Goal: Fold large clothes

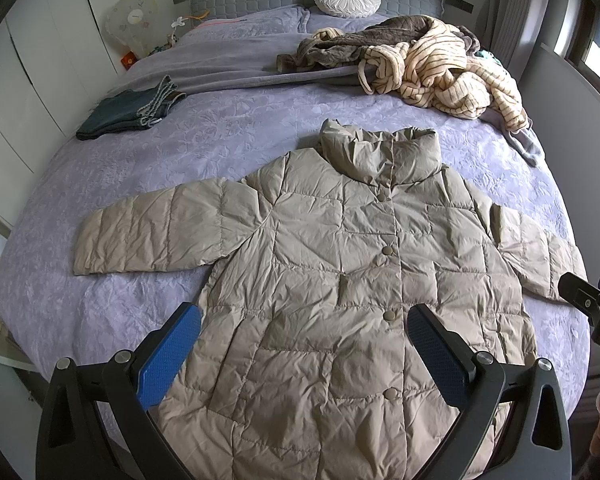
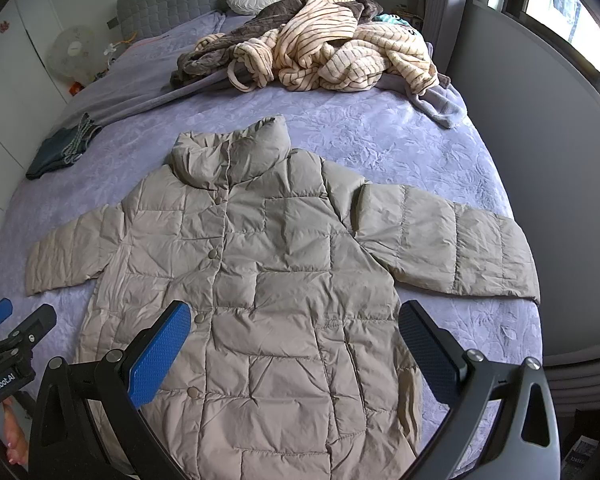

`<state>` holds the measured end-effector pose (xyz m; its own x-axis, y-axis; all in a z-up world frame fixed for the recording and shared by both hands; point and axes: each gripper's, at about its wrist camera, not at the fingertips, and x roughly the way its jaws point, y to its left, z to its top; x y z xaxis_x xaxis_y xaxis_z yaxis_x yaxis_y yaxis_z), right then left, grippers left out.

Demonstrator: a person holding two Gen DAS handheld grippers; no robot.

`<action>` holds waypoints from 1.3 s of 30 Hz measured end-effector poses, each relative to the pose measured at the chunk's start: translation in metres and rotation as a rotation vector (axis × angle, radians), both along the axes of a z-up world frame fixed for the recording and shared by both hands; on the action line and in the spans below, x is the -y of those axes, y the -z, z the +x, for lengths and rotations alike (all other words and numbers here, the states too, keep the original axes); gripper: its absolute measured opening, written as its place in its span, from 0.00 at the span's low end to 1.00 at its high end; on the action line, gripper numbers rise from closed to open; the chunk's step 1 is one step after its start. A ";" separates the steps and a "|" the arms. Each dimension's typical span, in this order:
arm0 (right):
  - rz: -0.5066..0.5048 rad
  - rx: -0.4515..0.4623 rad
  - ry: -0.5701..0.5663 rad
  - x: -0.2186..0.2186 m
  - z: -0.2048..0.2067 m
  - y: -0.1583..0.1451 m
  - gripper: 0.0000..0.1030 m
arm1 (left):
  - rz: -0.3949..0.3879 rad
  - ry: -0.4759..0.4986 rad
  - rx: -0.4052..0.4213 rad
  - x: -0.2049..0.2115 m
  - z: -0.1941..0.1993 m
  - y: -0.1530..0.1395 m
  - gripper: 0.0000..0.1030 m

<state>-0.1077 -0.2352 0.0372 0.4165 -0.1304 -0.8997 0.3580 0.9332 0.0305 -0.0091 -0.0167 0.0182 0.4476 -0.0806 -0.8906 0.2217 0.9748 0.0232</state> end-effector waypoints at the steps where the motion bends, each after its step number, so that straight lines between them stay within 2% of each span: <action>1: 0.000 0.000 0.000 0.000 0.000 0.000 1.00 | 0.000 0.000 0.000 0.000 0.000 0.000 1.00; 39: 0.003 -0.001 -0.002 -0.001 -0.006 0.000 1.00 | -0.001 0.000 -0.001 0.001 0.001 -0.001 1.00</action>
